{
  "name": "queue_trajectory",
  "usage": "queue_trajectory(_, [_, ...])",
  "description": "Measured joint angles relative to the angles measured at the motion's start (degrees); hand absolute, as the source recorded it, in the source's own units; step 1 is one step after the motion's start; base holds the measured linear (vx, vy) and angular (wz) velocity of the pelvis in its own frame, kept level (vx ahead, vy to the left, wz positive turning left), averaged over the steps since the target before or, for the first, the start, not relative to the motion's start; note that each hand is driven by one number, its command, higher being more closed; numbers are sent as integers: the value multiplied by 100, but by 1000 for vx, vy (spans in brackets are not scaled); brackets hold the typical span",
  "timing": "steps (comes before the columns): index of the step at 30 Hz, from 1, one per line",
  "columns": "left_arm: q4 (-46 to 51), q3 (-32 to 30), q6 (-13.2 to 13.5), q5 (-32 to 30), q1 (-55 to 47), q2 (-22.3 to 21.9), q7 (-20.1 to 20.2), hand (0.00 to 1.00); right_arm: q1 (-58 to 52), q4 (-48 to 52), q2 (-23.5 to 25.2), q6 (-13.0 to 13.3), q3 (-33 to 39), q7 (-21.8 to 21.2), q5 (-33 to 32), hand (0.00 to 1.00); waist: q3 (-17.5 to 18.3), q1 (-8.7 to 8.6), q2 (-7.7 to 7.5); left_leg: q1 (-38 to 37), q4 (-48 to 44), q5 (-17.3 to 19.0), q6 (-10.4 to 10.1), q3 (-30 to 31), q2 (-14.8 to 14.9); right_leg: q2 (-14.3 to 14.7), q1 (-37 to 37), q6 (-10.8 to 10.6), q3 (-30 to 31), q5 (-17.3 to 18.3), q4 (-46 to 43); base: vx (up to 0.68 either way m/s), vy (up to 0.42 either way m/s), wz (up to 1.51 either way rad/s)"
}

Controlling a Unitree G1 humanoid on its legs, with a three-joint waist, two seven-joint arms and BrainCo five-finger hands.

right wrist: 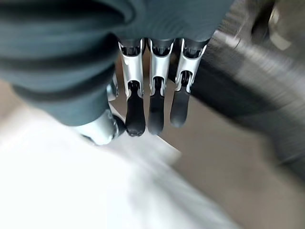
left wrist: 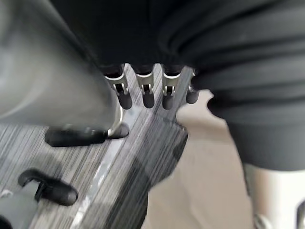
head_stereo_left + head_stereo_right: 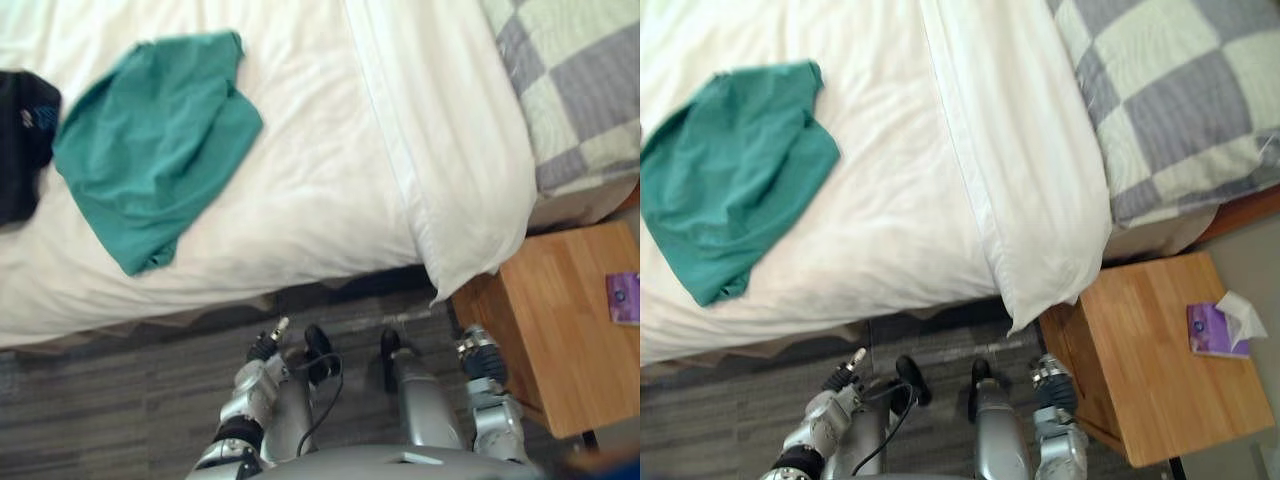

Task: Tidy the bed and pick cloth on bed and put in laundry

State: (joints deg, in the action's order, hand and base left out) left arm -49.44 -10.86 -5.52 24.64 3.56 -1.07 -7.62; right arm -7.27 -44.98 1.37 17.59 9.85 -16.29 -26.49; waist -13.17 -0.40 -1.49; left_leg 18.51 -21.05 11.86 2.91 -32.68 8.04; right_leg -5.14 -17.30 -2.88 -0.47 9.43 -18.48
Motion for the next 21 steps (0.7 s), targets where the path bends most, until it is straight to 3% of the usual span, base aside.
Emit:
queue_trajectory(2, [-218, 207, 99, -227, -147, 2, 130, 0, -108, -218, 24, 187, -247, 431, 1074, 0, 222, 17, -1, -370, 351, -109, -5, 36, -170, -80, 436, -42, -96, -45, 333, 188, 0, 17])
queue_trajectory(4, [-393, 304, 245, -347, -242, 0, 185, 0, -112, -328, 14, 216, -361, 583, 1332, 0, 327, 8, 12, -605, 567, -181, 5, 135, -292, -138, 732, -69, -219, -62, 530, 186, -16, 23])
queue_trajectory(11, [-600, 405, 576, -740, -496, 24, 306, 0, -27, -846, -82, 84, -613, 587, 1666, 0, 654, 55, 57, -1532, 1417, -505, -174, 491, -621, -242, 1676, -72, -742, -60, 896, 133, -48, 29])
queue_trajectory(18, [-603, 303, 805, -1066, -680, -21, 271, 0, -44, -918, -128, 55, -618, 515, 1348, 0, 764, 15, 118, -1956, 1722, -694, -240, 816, -704, -253, 2182, -83, -1191, -48, 985, 30, -37, 25])
queue_trajectory(21, [-576, 121, 980, -1240, -692, 18, 371, 0, -59, -1014, -137, -44, -601, 522, 1083, 0, 731, 14, -89, -1560, 717, -339, -305, 979, -622, -461, 2225, -42, -1319, 48, 980, -63, 30, 23])
